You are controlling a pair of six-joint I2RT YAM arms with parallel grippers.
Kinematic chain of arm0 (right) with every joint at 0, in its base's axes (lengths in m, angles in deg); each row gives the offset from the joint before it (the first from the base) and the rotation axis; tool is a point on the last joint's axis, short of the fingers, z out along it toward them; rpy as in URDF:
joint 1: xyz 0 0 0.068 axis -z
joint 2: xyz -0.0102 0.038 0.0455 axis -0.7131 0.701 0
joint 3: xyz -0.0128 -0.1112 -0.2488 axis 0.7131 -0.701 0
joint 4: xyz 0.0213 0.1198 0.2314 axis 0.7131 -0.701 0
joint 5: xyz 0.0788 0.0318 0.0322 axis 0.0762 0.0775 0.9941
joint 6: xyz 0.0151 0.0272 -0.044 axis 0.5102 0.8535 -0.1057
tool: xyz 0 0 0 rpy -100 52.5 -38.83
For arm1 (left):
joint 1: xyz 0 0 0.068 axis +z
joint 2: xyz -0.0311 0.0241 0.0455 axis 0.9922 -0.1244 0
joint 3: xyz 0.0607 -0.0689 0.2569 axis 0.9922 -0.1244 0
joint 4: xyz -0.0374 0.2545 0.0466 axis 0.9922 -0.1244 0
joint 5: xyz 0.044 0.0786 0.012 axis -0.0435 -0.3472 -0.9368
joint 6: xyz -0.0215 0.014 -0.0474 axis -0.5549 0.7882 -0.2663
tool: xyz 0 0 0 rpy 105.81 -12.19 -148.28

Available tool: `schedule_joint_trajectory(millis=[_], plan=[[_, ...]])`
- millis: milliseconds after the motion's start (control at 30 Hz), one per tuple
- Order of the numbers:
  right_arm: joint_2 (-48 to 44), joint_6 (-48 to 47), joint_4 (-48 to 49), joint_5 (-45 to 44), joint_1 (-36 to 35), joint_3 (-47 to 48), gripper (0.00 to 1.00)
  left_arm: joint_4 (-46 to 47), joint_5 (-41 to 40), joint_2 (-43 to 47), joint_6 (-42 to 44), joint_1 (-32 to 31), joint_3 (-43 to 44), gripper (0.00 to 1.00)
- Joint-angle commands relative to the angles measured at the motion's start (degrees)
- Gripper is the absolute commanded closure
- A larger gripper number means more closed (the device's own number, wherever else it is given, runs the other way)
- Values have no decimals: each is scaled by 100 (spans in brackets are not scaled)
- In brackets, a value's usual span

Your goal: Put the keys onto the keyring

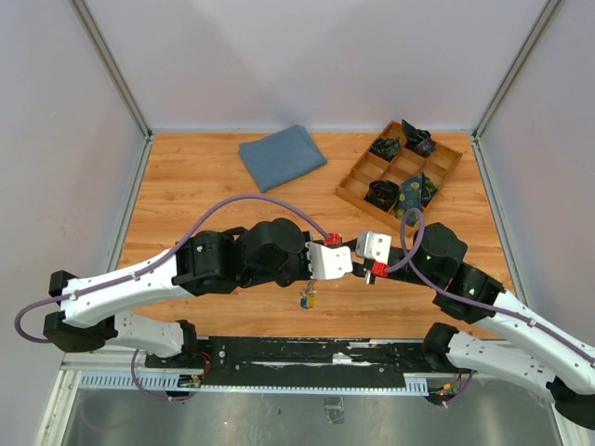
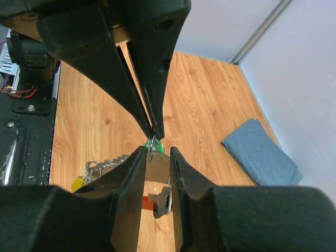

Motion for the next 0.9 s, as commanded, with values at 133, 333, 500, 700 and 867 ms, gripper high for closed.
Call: schedule_joint_trajectory(millis=[133, 333, 500, 700, 867], plan=[[82, 146, 494, 128, -137, -59, 75, 217, 14, 109, 90, -38, 199, 99], [110, 154, 399, 154, -155, -70, 77, 268, 12, 152, 83, -37, 177, 99], [175, 150, 377, 168, -164, -55, 78, 305, 23, 184, 72, -37, 177, 99], [234, 143, 381, 136, -173, -47, 85, 323, 48, 231, 61, -37, 160, 99], [234, 121, 430, 155, -173, -19, 99, 381, 74, 270, 61, -38, 127, 100]])
